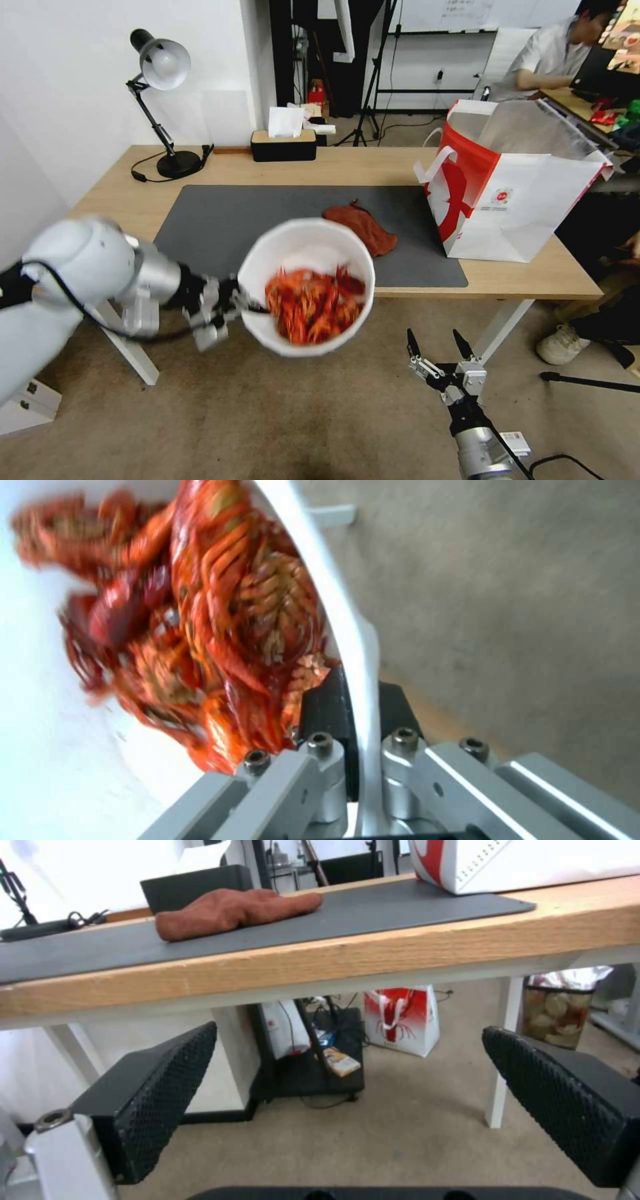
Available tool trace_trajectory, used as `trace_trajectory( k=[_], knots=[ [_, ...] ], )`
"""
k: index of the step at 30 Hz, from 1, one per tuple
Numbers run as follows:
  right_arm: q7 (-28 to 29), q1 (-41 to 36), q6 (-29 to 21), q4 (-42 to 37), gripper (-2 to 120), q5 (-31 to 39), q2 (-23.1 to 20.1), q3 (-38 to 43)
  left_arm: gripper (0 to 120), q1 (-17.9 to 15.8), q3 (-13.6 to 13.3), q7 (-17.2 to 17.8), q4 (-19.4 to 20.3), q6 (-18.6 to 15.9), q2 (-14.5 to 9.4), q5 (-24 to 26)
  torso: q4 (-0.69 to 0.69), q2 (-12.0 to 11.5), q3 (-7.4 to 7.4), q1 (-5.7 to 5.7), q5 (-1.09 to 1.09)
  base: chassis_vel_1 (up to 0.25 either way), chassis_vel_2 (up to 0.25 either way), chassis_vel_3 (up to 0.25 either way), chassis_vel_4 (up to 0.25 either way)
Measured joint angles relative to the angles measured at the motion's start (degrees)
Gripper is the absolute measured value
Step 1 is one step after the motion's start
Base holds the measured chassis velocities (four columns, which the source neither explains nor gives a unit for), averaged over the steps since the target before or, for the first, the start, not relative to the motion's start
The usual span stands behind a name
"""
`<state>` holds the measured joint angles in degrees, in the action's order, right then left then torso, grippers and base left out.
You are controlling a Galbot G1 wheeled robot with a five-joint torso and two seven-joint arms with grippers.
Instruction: Sweep shrimp from table into container with towel, then put container into takeout bag.
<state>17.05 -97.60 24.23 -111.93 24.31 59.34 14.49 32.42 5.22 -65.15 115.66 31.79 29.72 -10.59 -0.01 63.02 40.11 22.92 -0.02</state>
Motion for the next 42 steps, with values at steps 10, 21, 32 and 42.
trace_trajectory(
  k=[10, 21, 32, 42],
  knots=[
    [1.2, -0.2, -1.9, -1.8, 100, 1.1, 0.2, -0.1, 0, -16.1, -13.8, 1.5, -15.0, -1.1, 6.6, 4.4, 0.01, 0.0, 0.00, 0.01, 0.00, 0.000, 0.000, 0.000, 0.000],
    [1.4, -0.7, -2.3, -1.6, 100, 1.0, 1.9, 0.0, 0, -29.2, -24.5, 4.9, -31.5, -7.2, 18.2, 17.6, 0.00, 0.0, 0.00, 0.01, 0.02, 0.000, 0.000, 0.000, 0.000],
    [1.3, -2.3, -2.3, -2.2, 100, -1.4, 4.0, 0.3, 0, -40.2, -30.3, 4.6, -43.5, -6.8, 32.5, 18.3, 0.03, 0.0, 0.00, 0.01, 0.04, 0.000, 0.000, 0.000, 0.000],
    [1.1, -4.1, -1.5, -3.0, 100, -3.2, 5.5, 1.2, 0, -50.5, -28.1, 4.0, -62.4, -3.2, 47.3, 11.2, 0.03, 0.0, 0.00, 0.01, 0.05, 0.000, 0.000, 0.000, 0.000]
  ],
)
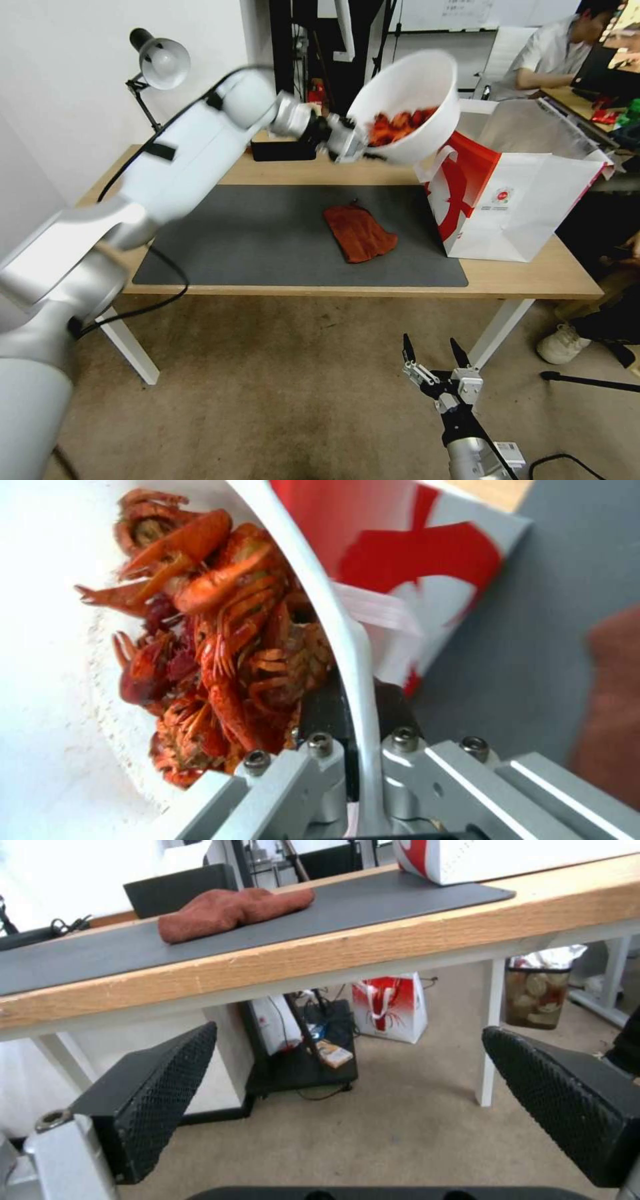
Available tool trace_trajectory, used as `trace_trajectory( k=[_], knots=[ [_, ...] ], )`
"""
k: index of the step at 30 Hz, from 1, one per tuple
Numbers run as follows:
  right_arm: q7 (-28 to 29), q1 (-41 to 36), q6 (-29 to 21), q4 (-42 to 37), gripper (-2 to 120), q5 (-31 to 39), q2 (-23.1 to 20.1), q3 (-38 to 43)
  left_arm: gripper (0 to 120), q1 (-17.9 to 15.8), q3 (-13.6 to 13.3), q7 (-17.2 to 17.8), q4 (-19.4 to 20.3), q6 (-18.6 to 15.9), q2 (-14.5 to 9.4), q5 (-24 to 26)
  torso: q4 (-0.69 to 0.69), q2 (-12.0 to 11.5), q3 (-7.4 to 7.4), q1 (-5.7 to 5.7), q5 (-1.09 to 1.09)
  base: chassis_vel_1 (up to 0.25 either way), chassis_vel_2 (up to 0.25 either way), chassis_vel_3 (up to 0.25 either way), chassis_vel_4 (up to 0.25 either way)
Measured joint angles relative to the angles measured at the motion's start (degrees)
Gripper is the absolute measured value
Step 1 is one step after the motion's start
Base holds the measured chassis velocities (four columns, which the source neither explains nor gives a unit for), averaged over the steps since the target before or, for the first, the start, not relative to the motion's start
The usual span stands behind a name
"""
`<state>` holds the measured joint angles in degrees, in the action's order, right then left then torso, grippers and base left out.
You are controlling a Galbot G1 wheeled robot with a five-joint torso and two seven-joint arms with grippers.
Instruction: Sweep shrimp from table into container with towel, then put container into takeout bag.
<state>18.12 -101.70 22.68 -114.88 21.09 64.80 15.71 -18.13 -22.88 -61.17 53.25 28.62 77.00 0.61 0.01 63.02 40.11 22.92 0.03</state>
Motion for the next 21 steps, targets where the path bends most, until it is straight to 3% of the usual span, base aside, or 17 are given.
trace_trajectory(
  k=[1, 3, 7, 10, 16, 21],
  knots=[
    [0.0, 0.0, 0.0, 0.0, 100, 0.0, 0.0, 0.0, 0, 0.0, 0.0, 0.0, 0.0, 0.0, 0.0, 0.0, 0.00, 0.0, 0.00, 0.00, 0.00, 0.000, 0.000, 0.000, 0.000],
    [-0.1, -0.1, 0.5, 0.1, 100, -0.2, 0.3, 0.7, 0, -1.2, 0.0, 0.8, -3.7, 0.4, 3.9, -0.7, -0.02, 0.0, 0.00, 0.00, -0.02, 0.000, 0.000, 0.000, 0.000],
    [-0.1, 0.1, 0.6, 0.2, 100, -0.2, 0.3, 1.2, 0, -1.5, 0.1, 1.5, -5.4, 0.3, 6.2, -0.8, -0.01, 0.0, 0.00, 0.00, -0.02, 0.000, 0.000, 0.000, 0.000],
    [-0.3, -0.1, 0.7, 0.7, 100, -0.3, 0.2, 1.3, 0, -1.8, 0.8, 3.7, -8.3, 0.2, 10.1, -1.6, 0.00, 0.0, 0.00, 0.00, -0.02, 0.000, 0.000, 0.000, 0.000],
    [-0.8, -0.2, 0.9, 1.7, 100, -0.3, 0.4, 1.3, 0, -2.4, 0.8, 8.3, -10.2, -0.2, 12.5, -1.7, -0.03, 0.0, 0.00, -0.01, -0.03, 0.000, 0.000, 0.000, 0.000],
    [-0.9, 0.0, 1.0, 2.2, 100, -0.3, 0.3, 1.3, 0, -2.6, -0.2, 10.0, -11.4, -0.3, 14.9, -1.8, -0.01, 0.0, 0.00, -0.01, -0.02, 0.000, 0.000, 0.000, 0.000]
  ],
)
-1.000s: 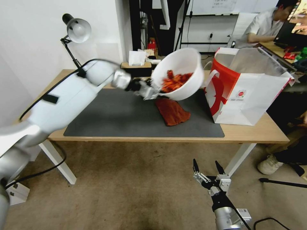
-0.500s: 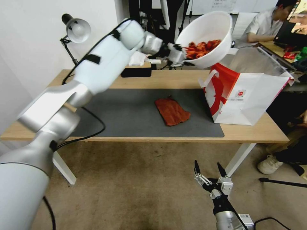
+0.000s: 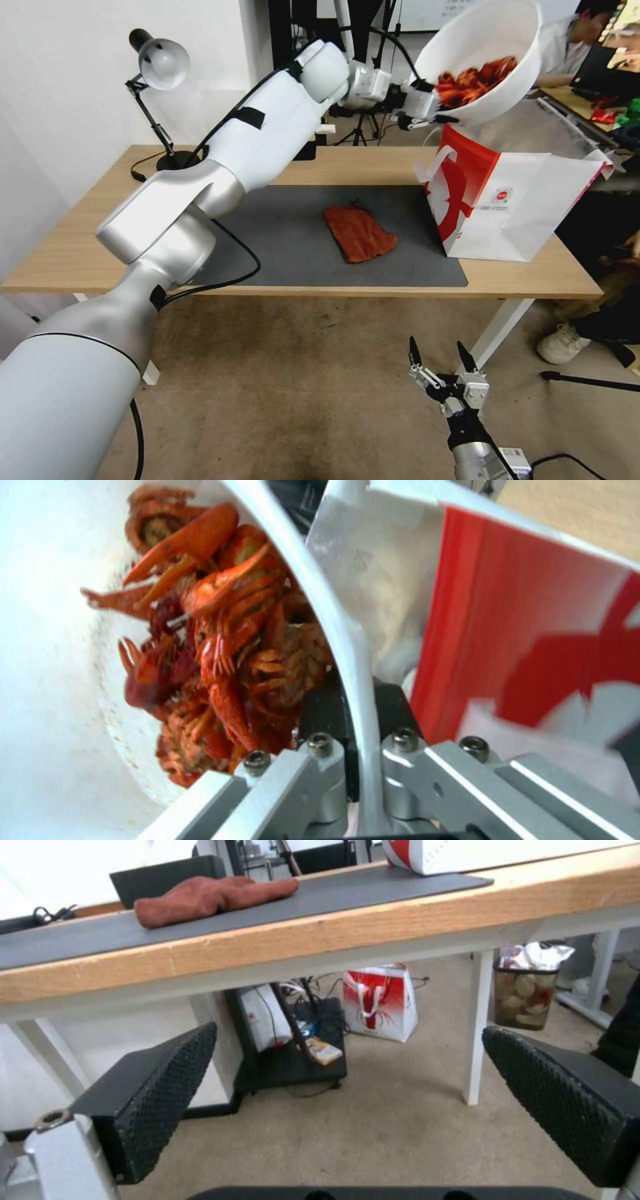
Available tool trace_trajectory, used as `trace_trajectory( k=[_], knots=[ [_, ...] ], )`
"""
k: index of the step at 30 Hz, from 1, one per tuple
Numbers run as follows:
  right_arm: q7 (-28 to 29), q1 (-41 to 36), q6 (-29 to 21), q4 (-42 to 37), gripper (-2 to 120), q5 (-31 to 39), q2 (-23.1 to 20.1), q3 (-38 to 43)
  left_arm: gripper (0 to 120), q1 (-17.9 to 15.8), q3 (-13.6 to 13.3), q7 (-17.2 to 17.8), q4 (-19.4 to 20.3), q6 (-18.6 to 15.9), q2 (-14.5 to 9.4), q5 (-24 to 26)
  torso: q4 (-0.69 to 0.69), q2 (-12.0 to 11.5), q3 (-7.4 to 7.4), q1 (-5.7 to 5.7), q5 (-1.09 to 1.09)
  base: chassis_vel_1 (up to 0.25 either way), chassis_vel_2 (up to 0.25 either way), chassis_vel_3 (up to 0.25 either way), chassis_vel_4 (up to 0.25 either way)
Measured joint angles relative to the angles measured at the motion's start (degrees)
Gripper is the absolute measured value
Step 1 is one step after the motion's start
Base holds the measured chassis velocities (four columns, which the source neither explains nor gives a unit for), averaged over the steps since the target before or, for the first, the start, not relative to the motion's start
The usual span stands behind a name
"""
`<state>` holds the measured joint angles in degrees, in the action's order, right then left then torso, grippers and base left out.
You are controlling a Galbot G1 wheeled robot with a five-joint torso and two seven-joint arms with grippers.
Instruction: Sweep shrimp from table into container with towel, then put container into takeout bag.
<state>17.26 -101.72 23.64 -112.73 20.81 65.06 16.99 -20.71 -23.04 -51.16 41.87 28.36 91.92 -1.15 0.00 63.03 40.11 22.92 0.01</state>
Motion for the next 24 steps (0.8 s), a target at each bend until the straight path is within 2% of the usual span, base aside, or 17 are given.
trace_trajectory(
  k=[1, 2, 3, 6, 10, 18, 20, 22, 24],
  knots=[
    [0.0, 0.0, 0.0, 0.0, 100, 0.0, -0.1, 0.0, 0, 0.0, -0.7, 0.6, 0.1, -0.2, 0.3, 0.3, 0.02, 0.0, 0.00, 0.00, 0.00, 0.000, 0.000, 0.000, 0.000],
    [0.0, 0.0, 0.0, 0.1, 100, 0.1, -0.3, 0.1, 0, -0.1, -2.7, 1.7, 0.9, -1.1, 0.5, 1.8, 0.01, 0.0, 0.00, 0.00, 0.01, 0.000, 0.000, 0.000, 0.000],
    [0.0, 0.0, 0.0, 0.1, 100, 0.1, -0.3, 0.1, 0, -0.1, -2.7, 1.7, 0.9, -1.1, 0.5, 1.8, 0.01, 0.0, 0.00, 0.00, 0.01, 0.000, 0.000, 0.000, 0.000],
    [0.0, -0.1, 0.1, 0.2, 100, 0.5, -0.7, 0.5, 0, -0.1, -5.9, 2.8, 2.1, -1.8, 0.6, 2.7, 0.00, 0.0, 0.00, -0.01, 0.00, 0.000, 0.000, 0.000, 0.000],
    [0.0, -0.2, 0.3, 0.4, 100, 0.6, -0.8, 0.8, 0, 0.4, -7.6, 2.6, 2.1, -1.7, 0.5, 1.7, 0.00, 0.0, 0.00, 0.00, -0.01, 0.000, 0.000, 0.000, 0.000],
    [0.0, 0.1, 0.3, 0.8, 100, 0.9, -0.8, 0.8, 0, 0.4, -7.9, 2.6, 2.8, -1.6, 0.3, -0.4, 0.00, 0.0, 0.00, 0.00, -0.01, 0.000, 0.000, 0.000, 0.000],
    [0.0, 0.2, 0.3, 0.9, 100, 0.9, -0.8, 0.8, 2, 0.4, -7.9, 2.9, 2.9, -1.6, 0.2, -0.5, 0.00, 0.0, -0.01, 0.00, -0.01, 0.000, 0.000, 0.000, 0.000],
    [0.0, 0.3, 0.3, 1.1, 100, 0.9, -0.8, 0.8, 14, 0.3, -8.0, 4.2, 3.2, -1.5, 0.2, -0.6, -0.01, 0.0, 0.00, 0.00, -0.01, 0.000, 0.000, 0.000, 0.000],
    [0.0, 0.4, 0.3, 1.1, 100, 0.9, -0.8, 0.8, 17, 0.3, -8.1, 4.4, 3.4, -1.5, 0.1, -0.6, 0.00, 0.0, 0.00, 0.00, -0.01, 0.000, 0.000, 0.000, 0.000]
  ],
)
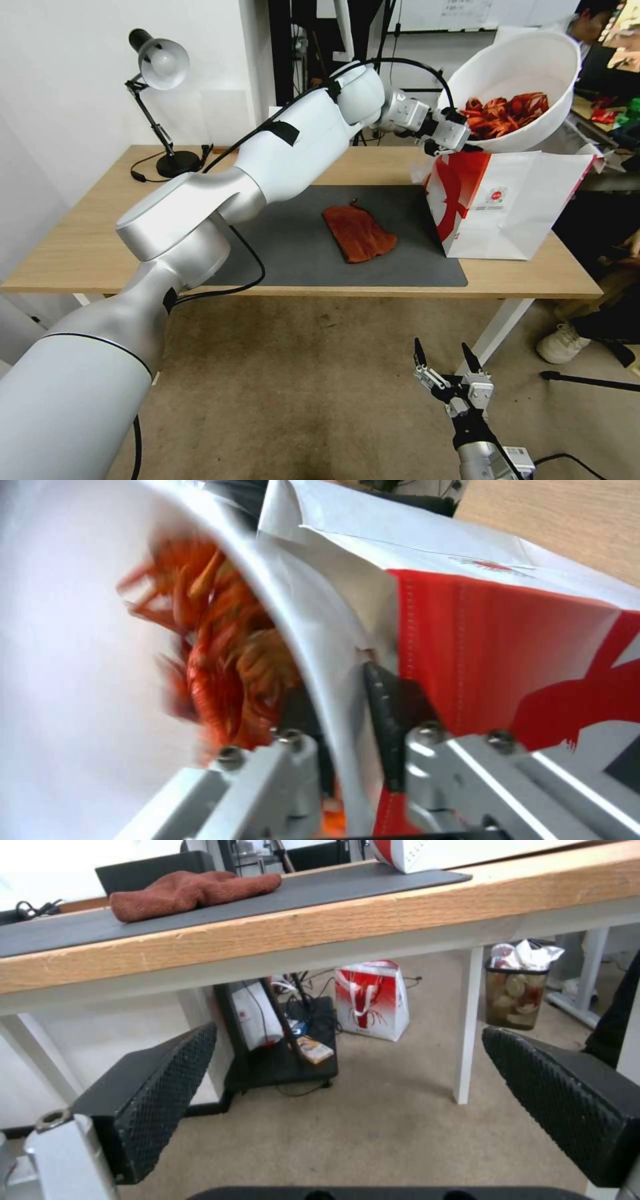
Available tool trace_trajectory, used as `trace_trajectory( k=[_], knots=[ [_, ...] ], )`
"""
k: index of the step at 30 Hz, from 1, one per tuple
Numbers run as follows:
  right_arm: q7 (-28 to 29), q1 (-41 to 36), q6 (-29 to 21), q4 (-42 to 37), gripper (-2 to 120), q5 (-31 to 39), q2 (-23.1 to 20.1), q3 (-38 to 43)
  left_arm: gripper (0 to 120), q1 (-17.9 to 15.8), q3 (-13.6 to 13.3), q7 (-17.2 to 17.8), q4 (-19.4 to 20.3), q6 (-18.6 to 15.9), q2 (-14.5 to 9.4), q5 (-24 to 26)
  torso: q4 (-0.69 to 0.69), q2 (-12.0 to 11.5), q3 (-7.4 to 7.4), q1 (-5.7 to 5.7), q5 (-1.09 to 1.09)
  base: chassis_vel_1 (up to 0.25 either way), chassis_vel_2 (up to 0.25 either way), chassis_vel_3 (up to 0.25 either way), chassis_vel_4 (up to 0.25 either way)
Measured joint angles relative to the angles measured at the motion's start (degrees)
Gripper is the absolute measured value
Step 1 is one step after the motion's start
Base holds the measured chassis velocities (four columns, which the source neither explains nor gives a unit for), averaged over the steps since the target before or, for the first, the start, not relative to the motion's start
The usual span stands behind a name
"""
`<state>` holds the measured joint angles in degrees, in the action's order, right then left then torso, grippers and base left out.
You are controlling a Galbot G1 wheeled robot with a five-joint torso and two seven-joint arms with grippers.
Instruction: Sweep shrimp from table into container with towel, then put container into takeout bag.
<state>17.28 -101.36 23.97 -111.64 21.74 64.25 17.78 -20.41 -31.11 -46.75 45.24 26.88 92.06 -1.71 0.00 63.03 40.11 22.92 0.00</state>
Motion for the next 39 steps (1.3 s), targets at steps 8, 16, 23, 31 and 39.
trace_trajectory(
  k=[8, 16, 23, 31, 39],
  knots=[
    [-0.1, 0.0, 0.0, 0.1, 100, 0.2, 0.0, -0.2, 50, 0.0, -0.6, 1.3, 1.1, 0.0, -0.4, 2.8, 0.00, 0.0, 0.00, 0.00, 0.00, 0.000, 0.000, 0.000, 0.000],
    [-0.1, 0.3, -0.1, 0.2, 100, 0.2, 0.0, -0.5, 84, 0.3, -1.0, 3.2, 2.9, -2.5, -1.2, 8.7, 0.02, 0.0, 0.00, 0.00, 0.00, 0.000, 0.000, 0.000, 0.000],
    [-0.1, 0.8, -0.2, 0.5, 100, 0.3, 0.1, -1.2, 100, 1.9, -6.8, 24.6, 8.5, -18.6, -5.7, 30.6, 0.00, 0.0, 0.00, 0.00, -0.01, 0.000, 0.000, 0.000, 0.000],
    [-0.1, 1.4, -0.4, 0.7, 100, 0.3, 0.1, -1.7, 100, 7.3, -4.3, 47.3, 21.2, -47.0, -11.3, 68.2, -0.02, 0.0, 0.00, 0.00, -0.01, 0.000, 0.000, 0.000, 0.000],
    [-0.2, 1.4, -0.5, 0.7, 100, 0.1, 0.1, -1.8, 100, 11.4, -1.8, 39.6, 25.6, -47.4, -15.4, 75.6, 0.01, 0.0, 0.00, 0.00, -0.01, 0.000, 0.000, 0.000, 0.000]
  ],
)
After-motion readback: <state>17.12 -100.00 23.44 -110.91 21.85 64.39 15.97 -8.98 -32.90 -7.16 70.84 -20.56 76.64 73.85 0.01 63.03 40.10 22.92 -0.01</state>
